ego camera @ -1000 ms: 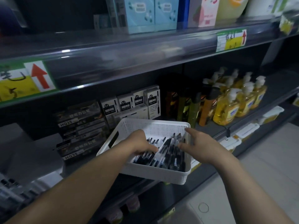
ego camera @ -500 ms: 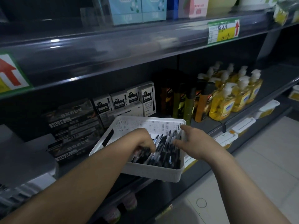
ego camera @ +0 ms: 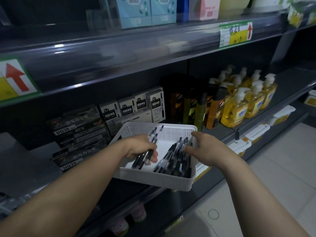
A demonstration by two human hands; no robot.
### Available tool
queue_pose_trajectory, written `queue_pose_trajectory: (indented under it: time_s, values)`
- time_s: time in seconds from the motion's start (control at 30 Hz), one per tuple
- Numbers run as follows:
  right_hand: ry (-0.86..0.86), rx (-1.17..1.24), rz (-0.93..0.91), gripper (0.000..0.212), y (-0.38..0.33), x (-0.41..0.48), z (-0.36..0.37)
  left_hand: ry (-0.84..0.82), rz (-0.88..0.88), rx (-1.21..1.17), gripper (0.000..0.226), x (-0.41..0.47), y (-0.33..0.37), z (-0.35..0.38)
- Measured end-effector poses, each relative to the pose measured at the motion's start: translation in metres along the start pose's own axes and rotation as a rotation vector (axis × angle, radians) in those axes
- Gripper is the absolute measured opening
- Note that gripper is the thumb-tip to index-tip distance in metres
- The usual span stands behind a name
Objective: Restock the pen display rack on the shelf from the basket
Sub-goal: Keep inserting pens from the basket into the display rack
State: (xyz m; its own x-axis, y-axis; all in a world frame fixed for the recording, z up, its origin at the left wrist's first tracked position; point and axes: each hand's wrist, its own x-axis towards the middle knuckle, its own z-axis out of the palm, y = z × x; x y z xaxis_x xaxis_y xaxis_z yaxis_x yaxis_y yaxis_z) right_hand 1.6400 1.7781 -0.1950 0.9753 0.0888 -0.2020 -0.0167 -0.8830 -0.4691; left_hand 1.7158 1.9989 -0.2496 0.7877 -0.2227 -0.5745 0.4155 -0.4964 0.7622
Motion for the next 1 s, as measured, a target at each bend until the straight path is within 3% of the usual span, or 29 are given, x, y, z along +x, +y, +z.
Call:
queue_pose_trajectory:
  time_s: [0.07, 0.17, 0.27, 0.33, 0.4, 0.57, 0.77, 1.0]
  values:
    - [0.024, -0.016, 0.015, 0.057, -0.001, -0.001, -0.001, 0.039, 0.068, -0.077, 0.015, -0.008, 0.005, -0.009]
    - [0.15, -0.036, -0.012, 0.058, -0.007, 0.001, 0.001, 0.108, 0.219, -0.125, 0.022, -0.029, 0.021, -0.022]
    - [0.241, 0.142, -0.14, 0.055, -0.024, 0.001, 0.004, 0.096, 0.327, -0.322, 0.017, -0.058, 0.027, -0.032]
    - [0.243, 0.273, -0.235, 0.049, -0.039, -0.001, 0.006, 0.011, 0.325, -0.387, 0.014, -0.083, 0.021, -0.033]
    - [0.216, 0.378, -0.308, 0.042, -0.058, -0.003, 0.01, 0.029, 0.325, -0.401, 0.012, -0.111, 0.009, -0.027]
    - [0.022, 0.724, -0.39, 0.014, -0.108, -0.019, 0.032, 0.146, 0.355, -0.486, 0.013, -0.176, -0.04, -0.015]
    - [-0.231, 0.912, -0.442, 0.01, -0.157, -0.041, 0.075, 0.174, 0.31, -0.533, 0.017, -0.226, -0.102, -0.012]
    - [-0.469, 0.808, -0.496, 0.014, -0.191, -0.052, 0.104, 0.144, 0.346, -0.634, 0.022, -0.254, -0.139, -0.022]
